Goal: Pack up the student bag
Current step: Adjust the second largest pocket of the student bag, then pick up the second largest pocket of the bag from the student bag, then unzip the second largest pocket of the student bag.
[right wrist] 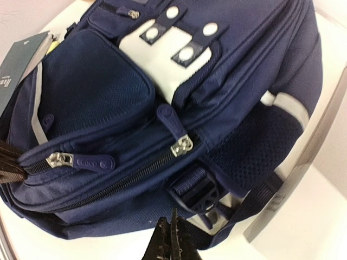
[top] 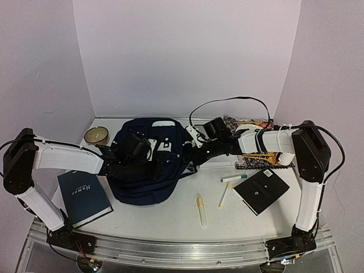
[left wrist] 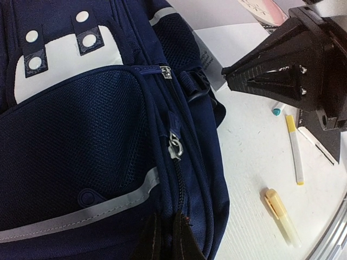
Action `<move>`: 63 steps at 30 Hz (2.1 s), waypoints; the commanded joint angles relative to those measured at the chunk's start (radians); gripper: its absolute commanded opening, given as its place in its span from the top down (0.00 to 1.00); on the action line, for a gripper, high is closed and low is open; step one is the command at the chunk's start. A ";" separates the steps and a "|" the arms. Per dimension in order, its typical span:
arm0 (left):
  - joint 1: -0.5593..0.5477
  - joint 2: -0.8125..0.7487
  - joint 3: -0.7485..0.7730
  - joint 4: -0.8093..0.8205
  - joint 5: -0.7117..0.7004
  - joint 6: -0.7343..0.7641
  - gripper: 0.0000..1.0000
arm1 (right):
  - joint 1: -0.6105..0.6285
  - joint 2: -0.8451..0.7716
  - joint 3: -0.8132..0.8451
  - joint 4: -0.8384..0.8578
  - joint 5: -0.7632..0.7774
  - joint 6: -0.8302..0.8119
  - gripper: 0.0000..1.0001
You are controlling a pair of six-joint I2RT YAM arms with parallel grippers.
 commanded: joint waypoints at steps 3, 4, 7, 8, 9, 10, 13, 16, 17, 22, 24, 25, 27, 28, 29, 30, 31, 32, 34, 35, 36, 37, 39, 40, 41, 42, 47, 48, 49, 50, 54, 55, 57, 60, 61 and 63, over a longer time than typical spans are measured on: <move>0.008 -0.014 0.014 0.005 0.069 0.031 1.00 | 0.001 0.045 0.090 -0.002 -0.002 -0.045 0.84; 0.008 -0.016 0.010 0.005 0.077 0.036 1.00 | 0.001 0.062 0.110 -0.011 -0.007 -0.059 0.80; 0.007 -0.020 0.008 0.005 0.126 0.045 1.00 | 0.002 0.106 0.169 -0.040 -0.038 -0.114 0.73; 0.007 -0.020 0.010 0.005 0.139 0.047 1.00 | 0.003 0.119 0.184 -0.047 -0.049 -0.124 0.71; 0.007 -0.020 0.009 0.005 0.154 0.048 1.00 | 0.003 0.131 0.196 -0.054 -0.056 -0.133 0.69; 0.007 -0.023 0.010 0.005 0.162 0.051 1.00 | 0.002 0.144 0.208 -0.061 -0.061 -0.141 0.68; 0.006 -0.034 0.008 0.005 0.186 0.053 1.00 | 0.002 0.172 0.230 -0.069 -0.058 -0.155 0.66; 0.005 -0.045 0.000 0.004 0.201 0.053 1.00 | 0.002 0.199 0.253 -0.077 -0.074 -0.165 0.63; 0.005 -0.047 -0.003 0.004 0.206 0.054 1.00 | 0.002 0.209 0.261 -0.080 -0.078 -0.167 0.62; 0.004 -0.059 -0.012 0.004 0.235 0.055 1.00 | 0.004 0.250 0.293 -0.094 -0.087 -0.186 0.59; 0.003 -0.064 -0.015 0.004 0.243 0.057 1.00 | 0.004 0.264 0.304 -0.103 -0.082 -0.194 0.58; 0.003 -0.066 -0.016 0.004 0.245 0.057 1.00 | 0.005 0.270 0.309 -0.108 -0.081 -0.200 0.58; 0.003 -0.070 -0.017 0.003 0.249 0.060 1.00 | 0.010 0.281 0.319 -0.118 -0.076 -0.212 0.56; 0.003 -0.072 -0.017 0.002 0.251 0.062 1.00 | 0.014 0.287 0.325 -0.124 -0.072 -0.219 0.55; 0.003 -0.072 -0.016 0.002 0.252 0.063 1.00 | 0.020 0.293 0.331 -0.131 -0.062 -0.226 0.54; 0.002 -0.073 -0.014 0.001 0.254 0.064 1.00 | 0.027 0.298 0.339 -0.140 -0.044 -0.233 0.54; 0.002 -0.074 -0.014 0.001 0.253 0.064 1.00 | 0.032 0.305 0.349 -0.150 -0.024 -0.238 0.55; 0.001 -0.076 -0.015 0.001 0.251 0.064 1.00 | 0.035 0.313 0.359 -0.161 -0.005 -0.239 0.57; 0.001 -0.078 -0.014 0.001 0.245 0.063 1.00 | 0.037 0.328 0.376 -0.182 0.033 -0.240 0.60; 0.001 -0.078 -0.013 0.000 0.244 0.063 1.00 | 0.038 0.334 0.384 -0.194 0.060 -0.240 0.64; 0.001 -0.079 -0.013 -0.001 0.241 0.063 1.00 | 0.038 0.336 0.388 -0.203 0.086 -0.239 0.68; 0.001 -0.079 -0.014 -0.001 0.236 0.062 1.00 | 0.038 0.333 0.388 -0.208 0.108 -0.238 0.73; 0.001 -0.082 -0.017 -0.003 0.223 0.060 1.00 | 0.038 0.316 0.378 -0.211 0.140 -0.236 0.85; 0.001 -0.083 -0.019 -0.005 0.214 0.059 1.00 | 0.038 0.303 0.366 -0.211 0.144 -0.234 0.90; 0.001 -0.084 -0.021 -0.006 0.202 0.056 1.00 | 0.038 0.285 0.356 -0.211 0.145 -0.232 0.95; 0.001 -0.087 -0.024 -0.009 0.186 0.051 1.00 | 0.038 0.267 0.346 -0.211 0.143 -0.227 0.99; 0.003 -0.087 -0.029 -0.033 0.070 0.009 1.00 | 0.036 0.176 0.281 -0.194 0.129 -0.195 1.00; 0.002 -0.087 -0.031 -0.037 0.043 0.000 1.00 | 0.036 0.154 0.262 -0.182 0.119 -0.185 1.00; 0.003 -0.086 -0.034 -0.040 0.024 -0.009 1.00 | 0.035 0.128 0.241 -0.168 0.108 -0.172 1.00; 0.003 -0.085 -0.037 -0.043 0.002 -0.019 1.00 | 0.035 0.108 0.218 -0.148 0.093 -0.162 1.00; 0.007 -0.076 -0.040 -0.058 -0.068 -0.063 1.00 | 0.034 0.031 0.120 -0.072 0.034 -0.113 1.00; 0.010 -0.071 -0.040 -0.061 -0.082 -0.073 1.00 | 0.033 0.018 0.097 -0.046 0.020 -0.101 1.00; 0.015 -0.061 -0.039 -0.066 -0.098 -0.094 1.00 | 0.032 -0.007 0.045 0.000 -0.007 -0.076 1.00; 0.029 -0.047 -0.039 -0.069 -0.110 -0.128 1.00 | 0.029 -0.038 -0.032 0.085 -0.030 -0.016 1.00; 0.030 -0.042 -0.038 -0.069 -0.109 -0.138 1.00 | 0.029 -0.048 -0.057 0.116 -0.050 -0.003 1.00; 0.032 -0.029 -0.034 -0.069 -0.106 -0.155 1.00 | 0.029 -0.066 -0.109 0.185 -0.109 0.016 1.00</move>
